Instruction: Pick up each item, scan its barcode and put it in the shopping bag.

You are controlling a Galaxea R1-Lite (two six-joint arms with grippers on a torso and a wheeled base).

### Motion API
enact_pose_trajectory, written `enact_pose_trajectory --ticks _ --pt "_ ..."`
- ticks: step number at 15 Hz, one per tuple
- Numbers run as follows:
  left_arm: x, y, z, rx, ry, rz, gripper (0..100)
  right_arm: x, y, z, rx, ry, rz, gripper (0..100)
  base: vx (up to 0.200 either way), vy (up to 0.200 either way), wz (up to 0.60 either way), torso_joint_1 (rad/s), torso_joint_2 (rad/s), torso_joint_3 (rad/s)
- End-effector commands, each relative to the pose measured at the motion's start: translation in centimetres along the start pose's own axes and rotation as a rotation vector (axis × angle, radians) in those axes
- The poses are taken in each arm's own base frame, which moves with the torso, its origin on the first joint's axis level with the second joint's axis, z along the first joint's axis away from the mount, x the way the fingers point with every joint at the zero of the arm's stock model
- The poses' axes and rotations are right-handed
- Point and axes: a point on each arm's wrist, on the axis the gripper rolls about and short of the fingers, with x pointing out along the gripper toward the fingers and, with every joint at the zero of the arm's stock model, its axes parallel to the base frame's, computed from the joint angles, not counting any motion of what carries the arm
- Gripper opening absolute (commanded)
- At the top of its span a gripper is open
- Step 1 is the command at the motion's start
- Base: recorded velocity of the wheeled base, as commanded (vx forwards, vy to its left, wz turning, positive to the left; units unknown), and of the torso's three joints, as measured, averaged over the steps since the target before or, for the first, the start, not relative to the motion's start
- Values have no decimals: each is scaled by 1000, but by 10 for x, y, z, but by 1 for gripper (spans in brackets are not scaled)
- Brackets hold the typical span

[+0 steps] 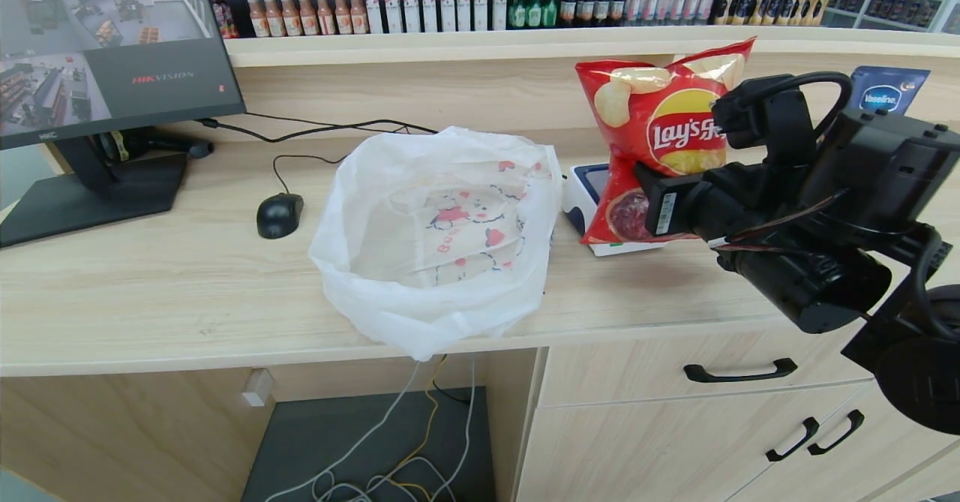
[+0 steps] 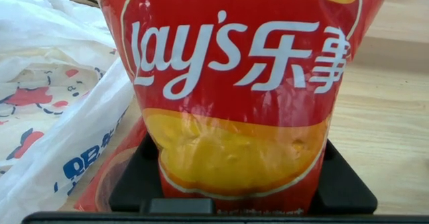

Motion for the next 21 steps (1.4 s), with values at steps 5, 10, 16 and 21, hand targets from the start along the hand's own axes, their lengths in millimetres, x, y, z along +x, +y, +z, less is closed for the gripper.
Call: enact_pose_trajectory --ticks 5,10,16,21 --pt "0 0 0 0 0 0 100 -18 7 6 19 -33 17 0 0 0 0 0 0 0" --pt "0 0 0 0 0 0 100 -49 3 19 33 -149 41 0 0 0 0 0 0 0" --pt "0 0 0 1 0 0 100 -76 25 36 127 -265 160 0 0 0 0 0 0 0" --pt "0 0 0 3 0 -1 100 -82 21 50 162 -372 302 0 0 0 0 0 0 0"
